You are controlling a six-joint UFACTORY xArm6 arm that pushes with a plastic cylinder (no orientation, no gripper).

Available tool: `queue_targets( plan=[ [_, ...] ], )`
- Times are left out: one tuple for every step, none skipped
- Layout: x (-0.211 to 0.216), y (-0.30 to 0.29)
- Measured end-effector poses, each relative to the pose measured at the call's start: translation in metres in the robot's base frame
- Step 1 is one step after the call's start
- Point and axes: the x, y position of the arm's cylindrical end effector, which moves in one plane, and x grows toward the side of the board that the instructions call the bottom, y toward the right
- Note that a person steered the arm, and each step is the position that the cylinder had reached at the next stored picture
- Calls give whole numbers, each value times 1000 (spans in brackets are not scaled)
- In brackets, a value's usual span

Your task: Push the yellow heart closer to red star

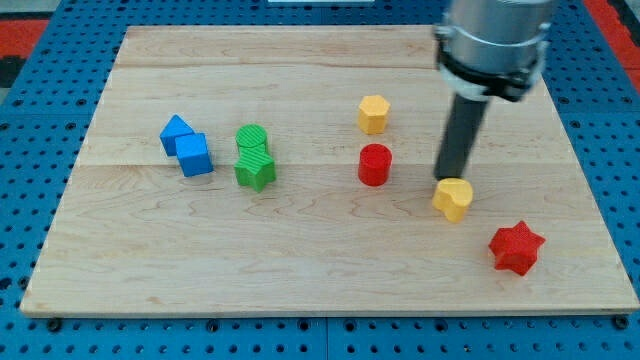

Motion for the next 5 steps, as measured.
queue_targets(
  plan=[
    [3,-10],
    [-14,-64],
    [26,-90],
    [55,-59],
    [40,-32]
  ],
)
